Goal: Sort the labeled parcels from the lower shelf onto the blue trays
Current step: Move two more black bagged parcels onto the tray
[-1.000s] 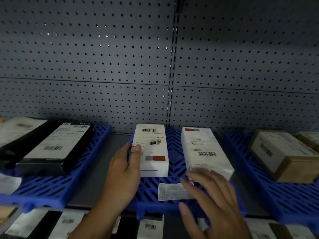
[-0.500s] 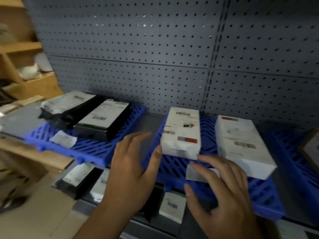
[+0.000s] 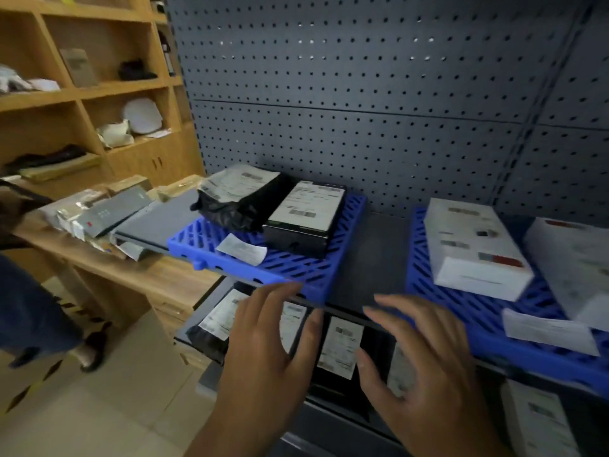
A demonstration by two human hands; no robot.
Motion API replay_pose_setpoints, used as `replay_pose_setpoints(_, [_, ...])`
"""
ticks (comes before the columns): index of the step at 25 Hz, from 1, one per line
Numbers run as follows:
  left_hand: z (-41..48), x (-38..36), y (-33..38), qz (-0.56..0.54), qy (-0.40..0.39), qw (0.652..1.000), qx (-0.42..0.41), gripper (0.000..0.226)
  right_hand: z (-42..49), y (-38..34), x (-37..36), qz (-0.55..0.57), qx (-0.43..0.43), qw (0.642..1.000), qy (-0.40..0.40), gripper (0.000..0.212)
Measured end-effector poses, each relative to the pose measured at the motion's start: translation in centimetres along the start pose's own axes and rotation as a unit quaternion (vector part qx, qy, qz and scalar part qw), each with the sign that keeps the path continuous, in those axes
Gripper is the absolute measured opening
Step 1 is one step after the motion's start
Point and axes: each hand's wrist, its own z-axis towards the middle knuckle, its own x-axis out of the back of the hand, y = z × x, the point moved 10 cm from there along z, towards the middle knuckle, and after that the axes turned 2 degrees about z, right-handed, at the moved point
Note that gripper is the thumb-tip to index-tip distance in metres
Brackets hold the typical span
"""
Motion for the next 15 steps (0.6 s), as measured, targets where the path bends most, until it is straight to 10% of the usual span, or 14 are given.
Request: replay_pose_setpoints(15, [-0.7, 6.7, -18.2, 0.036, -0.124, 0.991, -0.033, 0.05, -0.3, -10.8, -16.1, -0.039, -0.108, 0.992, -0.046, 0.039])
